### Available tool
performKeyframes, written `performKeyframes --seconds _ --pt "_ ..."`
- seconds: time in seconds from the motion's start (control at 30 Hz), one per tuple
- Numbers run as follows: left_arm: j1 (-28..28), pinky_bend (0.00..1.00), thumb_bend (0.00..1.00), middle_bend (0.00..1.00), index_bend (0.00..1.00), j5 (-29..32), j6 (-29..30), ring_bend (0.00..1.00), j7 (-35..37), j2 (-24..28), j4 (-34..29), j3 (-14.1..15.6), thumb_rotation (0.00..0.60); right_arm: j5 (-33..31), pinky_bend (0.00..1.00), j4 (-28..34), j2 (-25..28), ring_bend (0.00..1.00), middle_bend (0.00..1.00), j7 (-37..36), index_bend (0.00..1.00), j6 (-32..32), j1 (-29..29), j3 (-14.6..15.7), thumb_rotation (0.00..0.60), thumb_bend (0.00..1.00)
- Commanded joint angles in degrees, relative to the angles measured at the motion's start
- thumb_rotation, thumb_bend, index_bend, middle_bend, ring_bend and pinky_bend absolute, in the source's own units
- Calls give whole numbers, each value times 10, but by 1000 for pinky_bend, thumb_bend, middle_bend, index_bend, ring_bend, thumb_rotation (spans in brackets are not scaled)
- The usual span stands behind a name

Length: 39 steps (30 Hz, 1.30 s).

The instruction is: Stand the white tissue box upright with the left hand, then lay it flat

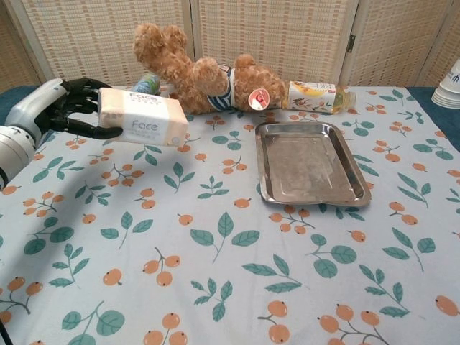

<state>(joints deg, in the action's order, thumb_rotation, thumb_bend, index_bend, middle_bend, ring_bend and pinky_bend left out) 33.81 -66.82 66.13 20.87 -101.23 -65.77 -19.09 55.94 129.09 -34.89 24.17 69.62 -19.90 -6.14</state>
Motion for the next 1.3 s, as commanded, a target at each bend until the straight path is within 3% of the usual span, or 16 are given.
performKeyframes --seconds 0.03,0.17,1.3 --pt "-4 150 219 564 412 -32 4 247 7 -6 26 24 600 0 0 -1 -1 0 2 2 72 -1 -1 1 600 122" --pt "-8 150 220 568 414 -58 10 247 32 -14 54 42 600 -2 0 0 -2 0 2 5 72 0 -1 2 600 122" --pt "-20 165 219 581 431 -54 -27 264 49 -24 104 44 600 -9 0 -2 -18 0 2 27 70 6 -8 8 600 122"
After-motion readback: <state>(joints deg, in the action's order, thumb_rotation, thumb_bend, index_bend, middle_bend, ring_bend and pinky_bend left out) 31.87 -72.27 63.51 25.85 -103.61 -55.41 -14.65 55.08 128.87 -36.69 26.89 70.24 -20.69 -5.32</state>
